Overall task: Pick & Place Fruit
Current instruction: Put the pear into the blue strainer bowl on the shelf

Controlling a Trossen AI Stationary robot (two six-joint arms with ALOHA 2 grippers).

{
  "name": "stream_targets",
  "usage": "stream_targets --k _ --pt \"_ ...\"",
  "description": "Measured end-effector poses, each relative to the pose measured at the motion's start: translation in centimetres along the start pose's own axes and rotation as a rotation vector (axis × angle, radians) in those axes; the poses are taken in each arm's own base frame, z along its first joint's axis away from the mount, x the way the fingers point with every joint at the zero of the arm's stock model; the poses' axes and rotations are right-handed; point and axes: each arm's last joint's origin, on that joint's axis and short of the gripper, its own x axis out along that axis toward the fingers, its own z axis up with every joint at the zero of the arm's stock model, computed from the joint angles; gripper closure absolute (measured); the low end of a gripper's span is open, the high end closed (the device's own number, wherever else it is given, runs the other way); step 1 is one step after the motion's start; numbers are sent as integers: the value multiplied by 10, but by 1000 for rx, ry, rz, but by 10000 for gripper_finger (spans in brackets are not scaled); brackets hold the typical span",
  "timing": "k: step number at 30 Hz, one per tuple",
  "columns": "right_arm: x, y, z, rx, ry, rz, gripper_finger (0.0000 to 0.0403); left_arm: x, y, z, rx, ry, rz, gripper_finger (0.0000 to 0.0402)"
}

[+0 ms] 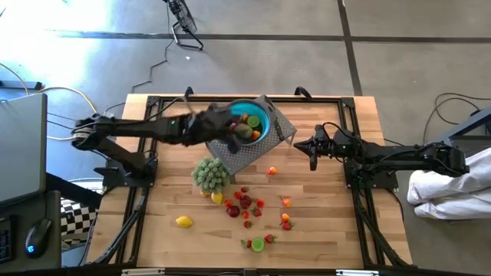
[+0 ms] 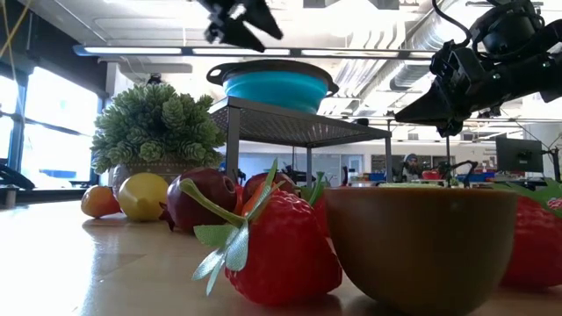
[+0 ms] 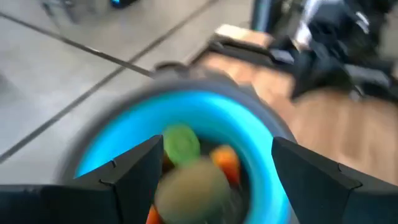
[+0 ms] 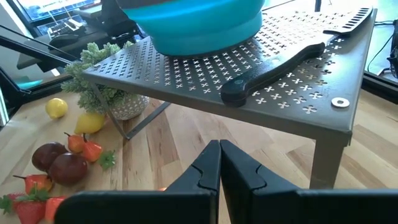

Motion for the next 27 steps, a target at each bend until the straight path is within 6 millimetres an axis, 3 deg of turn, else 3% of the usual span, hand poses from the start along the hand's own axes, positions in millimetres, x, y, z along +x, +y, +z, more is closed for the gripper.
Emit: stream_targets --k 9,13,21,27 --pt "0 0 -1 0 7 2 400 -61 -17 -44 53 -213 -275 107" --pt "0 0 -1 0 7 3 400 -87 -14 -61 79 -331 -425 107" --pt "0 1 0 28 7 29 400 -117 -4 -93 81 -372 -551 107" --pt "0 2 0 59 10 62 400 -127 -2 -114 152 -456 -563 107"
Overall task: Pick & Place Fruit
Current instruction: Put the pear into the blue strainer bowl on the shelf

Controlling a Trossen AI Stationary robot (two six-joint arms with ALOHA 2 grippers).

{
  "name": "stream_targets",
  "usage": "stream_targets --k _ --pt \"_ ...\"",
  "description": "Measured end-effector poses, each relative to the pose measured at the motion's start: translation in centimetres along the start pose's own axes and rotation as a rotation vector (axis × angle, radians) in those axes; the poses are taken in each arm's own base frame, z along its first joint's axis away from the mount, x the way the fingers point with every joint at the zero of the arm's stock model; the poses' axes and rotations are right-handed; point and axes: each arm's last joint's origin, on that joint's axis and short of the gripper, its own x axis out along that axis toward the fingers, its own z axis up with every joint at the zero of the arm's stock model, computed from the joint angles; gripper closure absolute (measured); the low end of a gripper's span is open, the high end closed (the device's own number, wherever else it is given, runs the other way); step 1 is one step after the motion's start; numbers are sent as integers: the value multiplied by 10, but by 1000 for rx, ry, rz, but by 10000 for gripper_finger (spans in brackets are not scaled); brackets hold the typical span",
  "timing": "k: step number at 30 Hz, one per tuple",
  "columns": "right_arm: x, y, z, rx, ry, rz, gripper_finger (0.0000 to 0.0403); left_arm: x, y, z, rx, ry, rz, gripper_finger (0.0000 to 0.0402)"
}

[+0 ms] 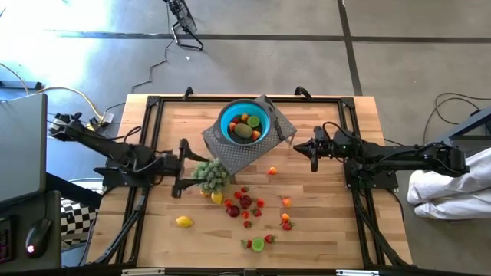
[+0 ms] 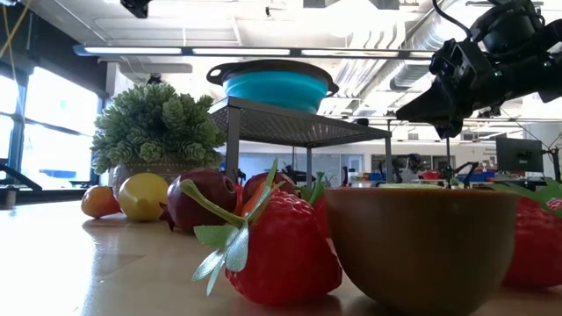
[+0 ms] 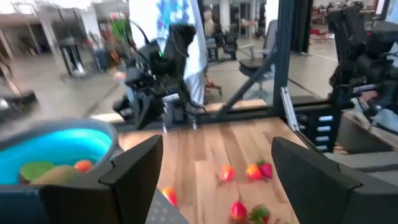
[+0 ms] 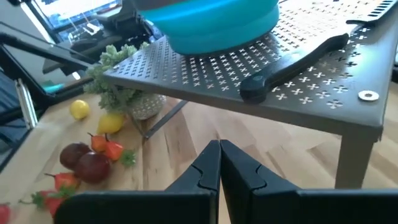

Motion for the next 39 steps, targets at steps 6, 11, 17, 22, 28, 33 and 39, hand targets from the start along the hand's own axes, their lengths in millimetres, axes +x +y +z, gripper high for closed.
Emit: stream_targets --k 6,11,17,22,28,33,39 --pt "0 3 3 43 -20 47 400 -13 -2 -25 36 -18 17 107" --pt "0 14 5 16 -66 84 401 -23 1 -41 26 -6 16 107" --pt "-1 30 6 -26 -139 87 401 -32 4 -49 37 -30 19 107" --pt "-2 44 10 -32 -164 87 401 -40 6 -60 36 -33 19 107" --pt "-5 63 28 -105 -211 123 401 -47 8 -69 11 -43 19 107" --pt "-6 78 45 -138 -183 103 401 -49 8 -75 0 -6 16 107" --pt "3 99 58 -180 -85 53 401 -49 8 -78 -36 20 14 107"
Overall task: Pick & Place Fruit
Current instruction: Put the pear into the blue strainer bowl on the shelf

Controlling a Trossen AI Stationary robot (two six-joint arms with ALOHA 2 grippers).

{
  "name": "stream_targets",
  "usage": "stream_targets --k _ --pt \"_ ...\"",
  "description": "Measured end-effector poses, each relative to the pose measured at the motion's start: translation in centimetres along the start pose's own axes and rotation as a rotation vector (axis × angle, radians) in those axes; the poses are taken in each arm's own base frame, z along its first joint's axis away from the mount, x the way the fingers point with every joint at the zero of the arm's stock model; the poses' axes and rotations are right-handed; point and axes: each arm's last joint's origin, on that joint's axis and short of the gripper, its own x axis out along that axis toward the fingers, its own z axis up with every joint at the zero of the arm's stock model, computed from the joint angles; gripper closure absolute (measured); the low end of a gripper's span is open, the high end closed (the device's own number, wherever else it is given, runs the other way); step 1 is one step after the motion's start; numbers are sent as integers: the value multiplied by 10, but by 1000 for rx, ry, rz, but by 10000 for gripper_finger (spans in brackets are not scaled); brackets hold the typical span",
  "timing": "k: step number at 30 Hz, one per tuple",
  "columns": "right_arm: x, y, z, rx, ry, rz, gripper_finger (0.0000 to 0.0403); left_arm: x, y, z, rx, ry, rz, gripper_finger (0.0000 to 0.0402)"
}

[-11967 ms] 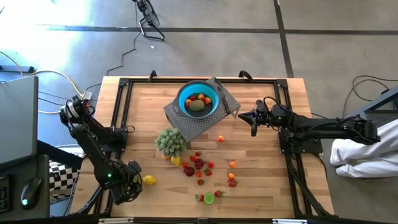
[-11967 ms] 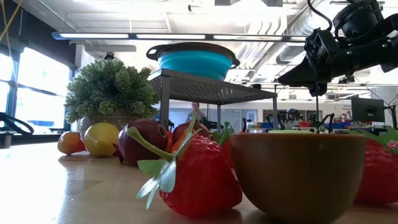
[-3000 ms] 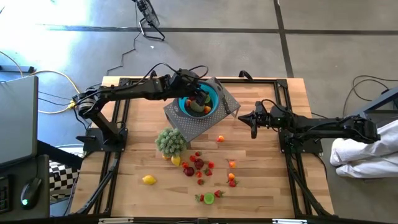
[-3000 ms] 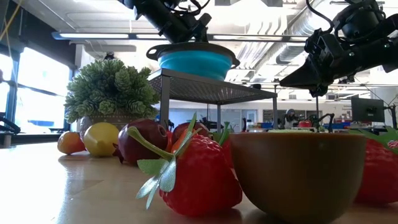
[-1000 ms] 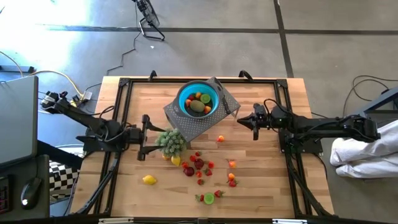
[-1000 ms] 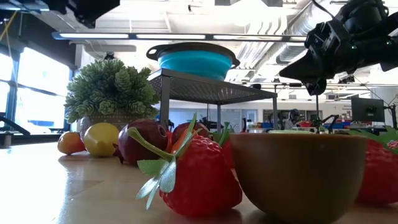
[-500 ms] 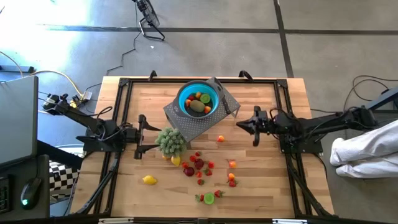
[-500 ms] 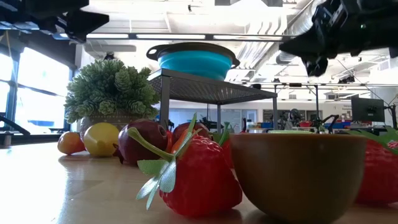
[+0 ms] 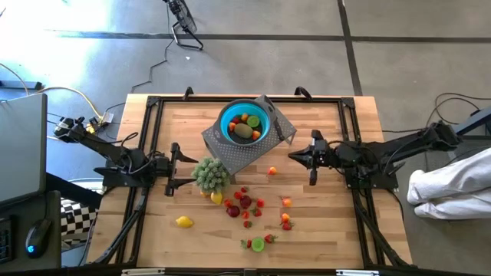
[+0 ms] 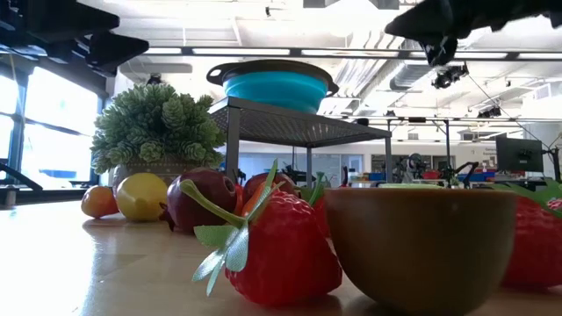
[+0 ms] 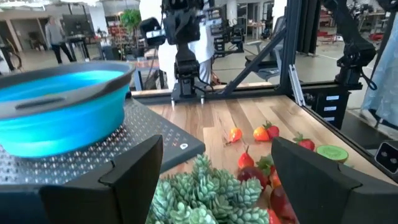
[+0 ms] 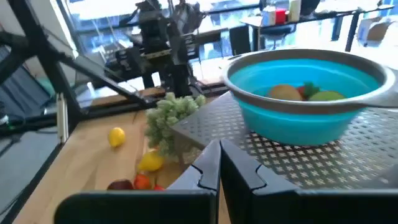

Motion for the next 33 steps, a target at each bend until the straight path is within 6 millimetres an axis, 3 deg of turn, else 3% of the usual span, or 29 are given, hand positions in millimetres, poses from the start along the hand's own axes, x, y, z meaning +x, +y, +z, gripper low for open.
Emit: stream_targets --k 7,13,20,25,33 --pt "27 22 11 -26 178 -4 401 0 0 0 -4 3 1 107" --pt "48 41 18 -36 376 -127 401 0 0 0 -5 3 1 107" --pt "60 56 26 29 524 -194 401 0 0 0 18 2 1 107" --pt "59 60 24 131 637 -261 401 0 0 0 22 2 2 107" --pt "67 65 3 282 806 -324 400 0 0 0 28 2 2 107"
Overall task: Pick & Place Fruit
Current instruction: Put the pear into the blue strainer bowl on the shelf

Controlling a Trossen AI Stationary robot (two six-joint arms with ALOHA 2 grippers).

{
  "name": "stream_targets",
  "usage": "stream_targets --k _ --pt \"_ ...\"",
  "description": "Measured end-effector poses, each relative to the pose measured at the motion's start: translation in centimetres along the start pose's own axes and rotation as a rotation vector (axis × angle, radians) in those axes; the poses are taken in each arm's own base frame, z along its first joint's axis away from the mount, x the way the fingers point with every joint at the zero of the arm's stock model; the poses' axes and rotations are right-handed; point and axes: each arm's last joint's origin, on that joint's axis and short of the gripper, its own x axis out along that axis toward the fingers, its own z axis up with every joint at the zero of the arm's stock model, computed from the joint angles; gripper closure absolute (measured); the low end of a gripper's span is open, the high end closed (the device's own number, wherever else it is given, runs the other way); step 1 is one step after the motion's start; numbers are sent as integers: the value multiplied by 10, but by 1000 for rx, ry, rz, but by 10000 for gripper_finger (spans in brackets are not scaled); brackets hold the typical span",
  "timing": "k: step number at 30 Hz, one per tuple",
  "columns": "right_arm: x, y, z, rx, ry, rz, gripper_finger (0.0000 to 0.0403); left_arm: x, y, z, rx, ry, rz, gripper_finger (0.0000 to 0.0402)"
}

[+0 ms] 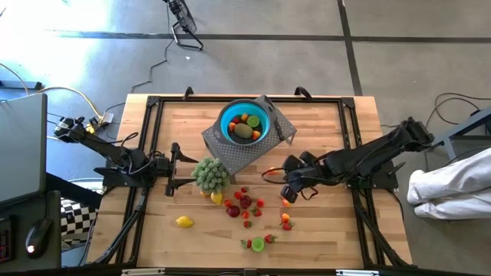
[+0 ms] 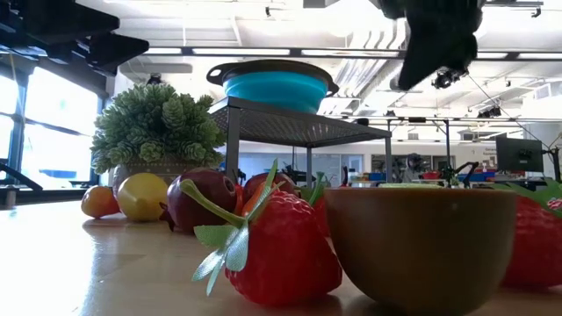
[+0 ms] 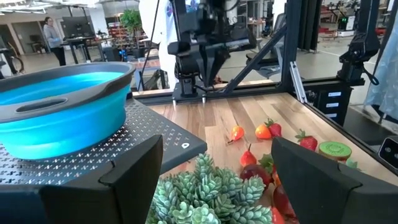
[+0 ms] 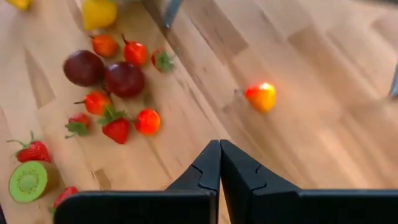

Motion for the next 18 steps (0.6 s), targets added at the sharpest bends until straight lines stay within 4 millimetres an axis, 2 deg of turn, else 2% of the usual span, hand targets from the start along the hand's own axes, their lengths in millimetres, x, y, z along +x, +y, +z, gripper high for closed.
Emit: stream_targets --k 18 --pt "55 20 -30 128 204 -99 400 0 0 0 1 1 0 107"
